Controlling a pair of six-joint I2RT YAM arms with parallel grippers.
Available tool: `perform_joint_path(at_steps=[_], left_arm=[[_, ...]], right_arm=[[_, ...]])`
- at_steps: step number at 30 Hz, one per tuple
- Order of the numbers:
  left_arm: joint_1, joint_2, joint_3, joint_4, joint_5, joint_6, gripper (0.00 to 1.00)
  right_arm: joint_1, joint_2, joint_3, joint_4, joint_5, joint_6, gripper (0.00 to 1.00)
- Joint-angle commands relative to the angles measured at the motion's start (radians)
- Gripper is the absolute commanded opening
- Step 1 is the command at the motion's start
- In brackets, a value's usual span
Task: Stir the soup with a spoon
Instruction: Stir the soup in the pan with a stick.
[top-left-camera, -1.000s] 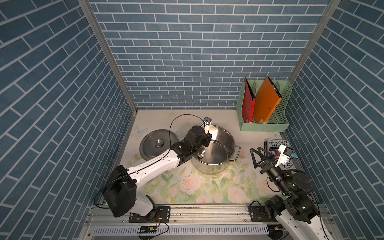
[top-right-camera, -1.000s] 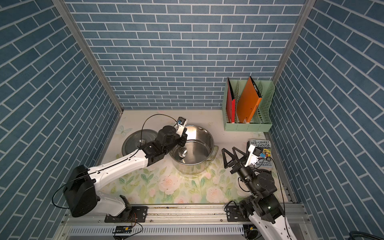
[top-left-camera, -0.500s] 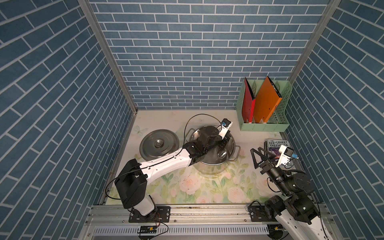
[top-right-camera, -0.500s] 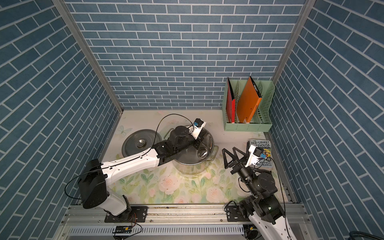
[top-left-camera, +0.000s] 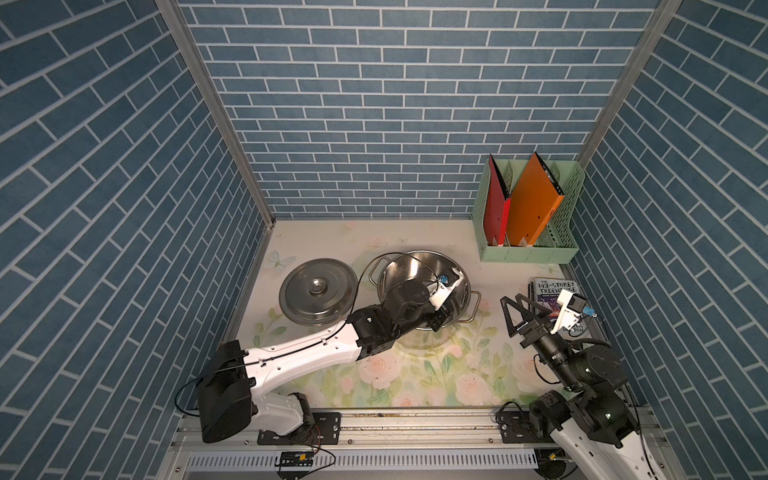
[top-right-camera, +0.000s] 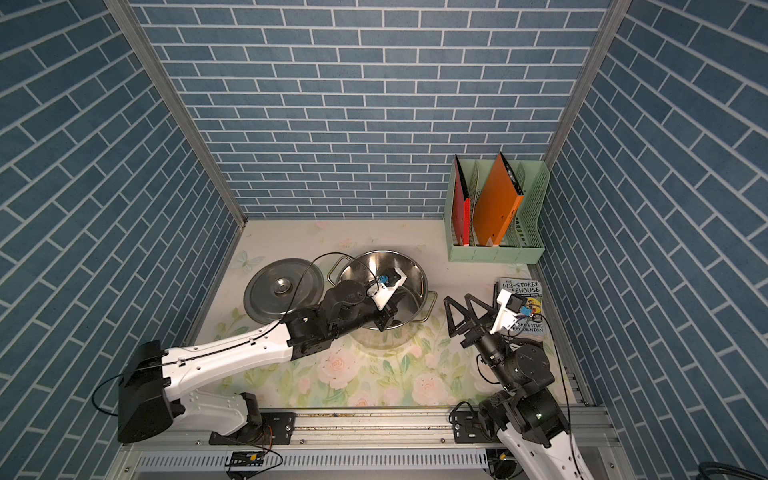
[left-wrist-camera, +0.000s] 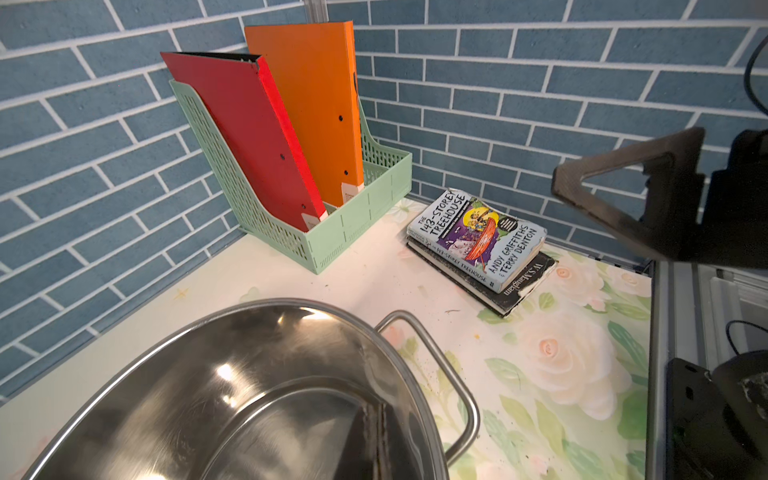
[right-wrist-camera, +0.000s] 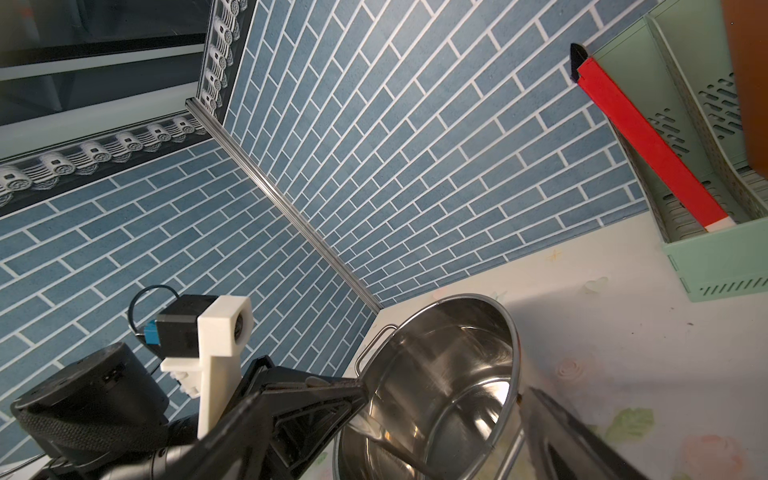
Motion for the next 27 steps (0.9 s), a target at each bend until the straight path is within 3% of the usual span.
perform_joint_path(at_steps=[1, 6, 12, 19, 27], left_arm=[[-0.006, -0.073, -0.051, -0.053, -0.086, -0.021, 0.00], [0.030, -0.132, -0.085, -0.137, -0.213, -0.041, 0.00], [0.165, -0.159, -0.094, -0.122, -0.229, -0.059, 0.00], [0.294, -0.052, -0.013, -0.030, -0.196, -0.054, 0.00], [0.315, 0.154, 0.172, 0.029, -0.136, -0.017, 0.00]], right_arm=[[0.004, 0.015, 0.009, 0.035, -0.005, 0.019, 0.98], [0.004, 0.032, -0.002, 0.068, -0.017, 0.029, 0.97], [0.004, 0.034, -0.001, 0.071, -0.022, 0.029, 0.97], [0.004, 0.011, 0.004, 0.048, -0.015, 0.029, 0.97], [0.004, -0.011, 0.006, 0.029, -0.008, 0.028, 0.97]])
